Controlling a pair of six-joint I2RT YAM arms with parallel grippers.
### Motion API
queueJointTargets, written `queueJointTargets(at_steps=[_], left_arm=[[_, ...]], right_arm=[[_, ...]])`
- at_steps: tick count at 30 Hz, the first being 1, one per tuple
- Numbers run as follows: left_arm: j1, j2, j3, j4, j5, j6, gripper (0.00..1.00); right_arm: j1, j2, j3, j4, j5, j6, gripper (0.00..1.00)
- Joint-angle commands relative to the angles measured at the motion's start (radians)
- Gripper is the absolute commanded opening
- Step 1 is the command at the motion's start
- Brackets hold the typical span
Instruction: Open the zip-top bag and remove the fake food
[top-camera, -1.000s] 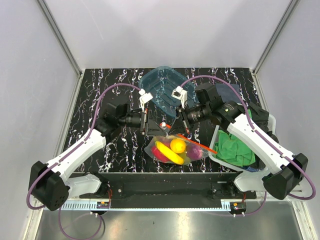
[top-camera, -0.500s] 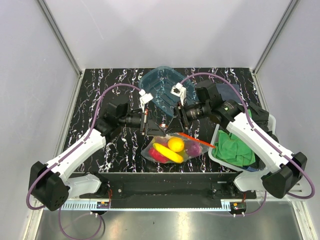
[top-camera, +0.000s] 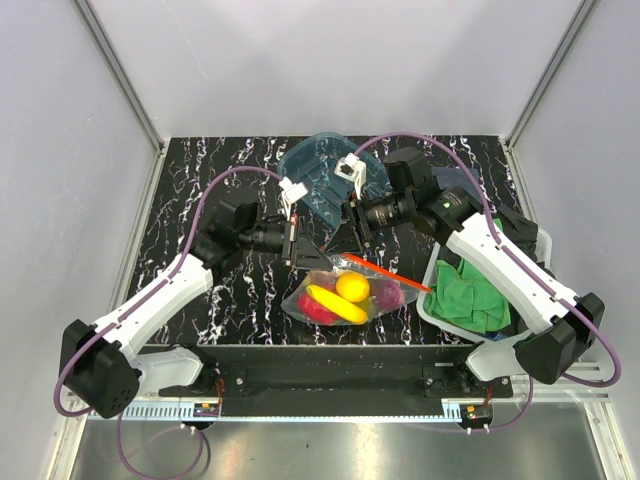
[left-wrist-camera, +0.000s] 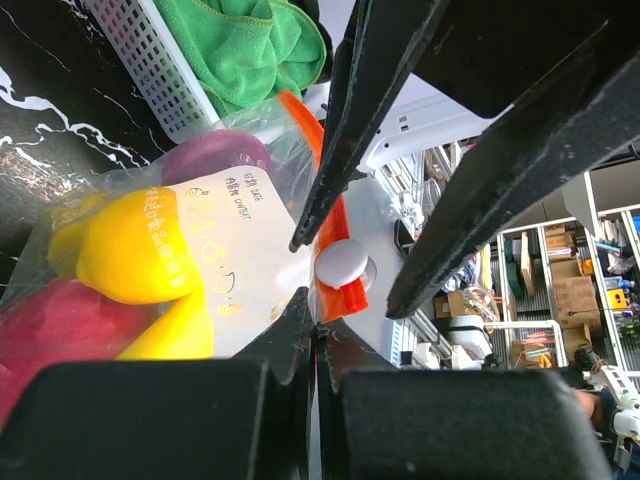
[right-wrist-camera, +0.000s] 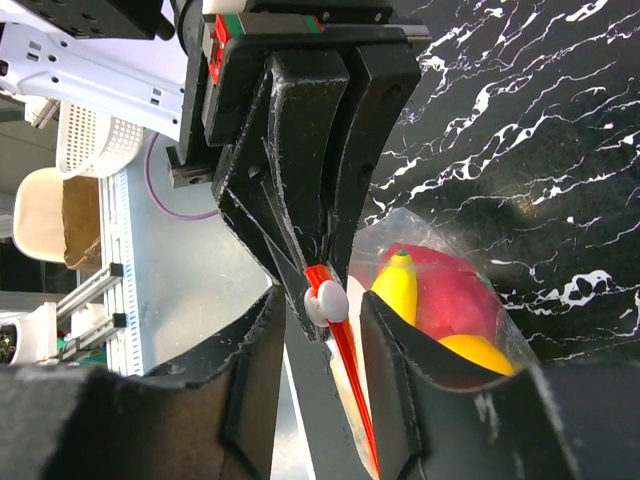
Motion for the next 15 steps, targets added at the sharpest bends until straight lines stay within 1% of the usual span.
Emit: queueJointTargets(at_steps=[1, 3, 4, 6, 10, 11, 13, 14, 15], left_arm=[[-0.005, -0.015, 0.065, 0.056, 0.031, -0.028, 0.00], [-0.005, -0.017, 0.066, 0.058, 0.036, -0.030, 0.00], [-0.005, -0.015, 0.067, 0.061, 0.039, -0.031, 0.00], [-0.005, -0.014, 0.065, 0.061, 0.045, -0.035, 0.00], [-0.005, -0.023, 0.062, 0.069, 0.056, -0.036, 0.00], [-0.005, -0.023, 0.059, 0.075, 0.056, -0.039, 0.00], [-0.005, -0.027, 0.059, 0.081, 0.059, -0.041, 0.00], [-0.005, -0.029, 0.054, 0.082, 0.059, -0.041, 0.00], [-0.005, -0.032, 0.051, 0.084, 0.056, -0.041, 0.00]], right_arm=[[-0.005, 0.002, 0.037, -0.005, -0.016, -0.029, 0.42], [-0.004, 0.000, 0.034, -0.005, -0.018, -0.032, 0.42], [-0.005, -0.001, 0.029, -0.007, -0.019, -0.034, 0.46], [-0.004, -0.001, 0.026, -0.008, -0.015, -0.037, 0.47], [-0.005, 0.006, 0.024, -0.002, -0.022, -0.034, 0.40], [-0.004, 0.009, 0.024, 0.001, -0.027, -0.031, 0.33], [-0.004, 0.014, 0.024, 0.009, -0.027, -0.026, 0.22], [-0.005, 0.011, 0.026, 0.012, -0.015, -0.020, 0.08], [-0.004, 0.007, 0.027, 0.013, -0.007, -0.017, 0.01]])
